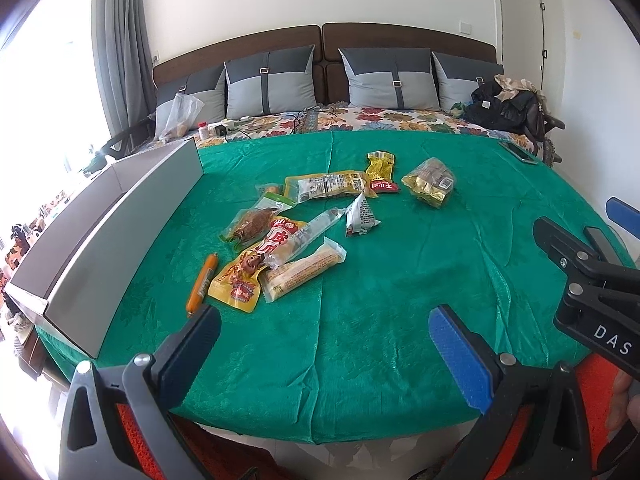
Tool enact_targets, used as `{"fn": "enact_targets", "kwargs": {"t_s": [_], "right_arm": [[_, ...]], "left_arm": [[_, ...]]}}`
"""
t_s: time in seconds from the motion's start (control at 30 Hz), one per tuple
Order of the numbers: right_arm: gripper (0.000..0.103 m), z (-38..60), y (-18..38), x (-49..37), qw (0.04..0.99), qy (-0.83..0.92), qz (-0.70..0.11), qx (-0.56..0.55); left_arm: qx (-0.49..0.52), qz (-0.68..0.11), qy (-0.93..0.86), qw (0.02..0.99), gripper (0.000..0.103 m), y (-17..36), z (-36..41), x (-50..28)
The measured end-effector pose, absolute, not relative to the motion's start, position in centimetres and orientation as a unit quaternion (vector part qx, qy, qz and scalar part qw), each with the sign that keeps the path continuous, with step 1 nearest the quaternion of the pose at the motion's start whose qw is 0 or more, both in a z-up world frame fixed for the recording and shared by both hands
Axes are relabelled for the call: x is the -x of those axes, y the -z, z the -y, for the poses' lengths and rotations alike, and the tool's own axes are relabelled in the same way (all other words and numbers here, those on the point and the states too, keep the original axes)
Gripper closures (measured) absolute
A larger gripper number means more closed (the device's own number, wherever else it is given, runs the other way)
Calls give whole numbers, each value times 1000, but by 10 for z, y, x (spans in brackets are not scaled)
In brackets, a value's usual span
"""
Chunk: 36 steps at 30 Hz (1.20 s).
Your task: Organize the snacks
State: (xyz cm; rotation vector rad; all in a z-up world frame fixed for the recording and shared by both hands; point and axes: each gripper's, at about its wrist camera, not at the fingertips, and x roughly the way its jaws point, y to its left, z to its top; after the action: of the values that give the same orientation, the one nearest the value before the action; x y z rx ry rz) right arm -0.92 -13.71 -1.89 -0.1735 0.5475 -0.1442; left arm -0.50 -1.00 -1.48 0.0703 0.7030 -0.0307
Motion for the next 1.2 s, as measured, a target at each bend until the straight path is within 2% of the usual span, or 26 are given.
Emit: {"fn": "enact_targets", "kwargs": {"t_s": [1.2], "right_arm": [[3,136,20,9,955,68,-274,86]], "left_arm": [[-41,-340,17,939,0,16,14,6]]}}
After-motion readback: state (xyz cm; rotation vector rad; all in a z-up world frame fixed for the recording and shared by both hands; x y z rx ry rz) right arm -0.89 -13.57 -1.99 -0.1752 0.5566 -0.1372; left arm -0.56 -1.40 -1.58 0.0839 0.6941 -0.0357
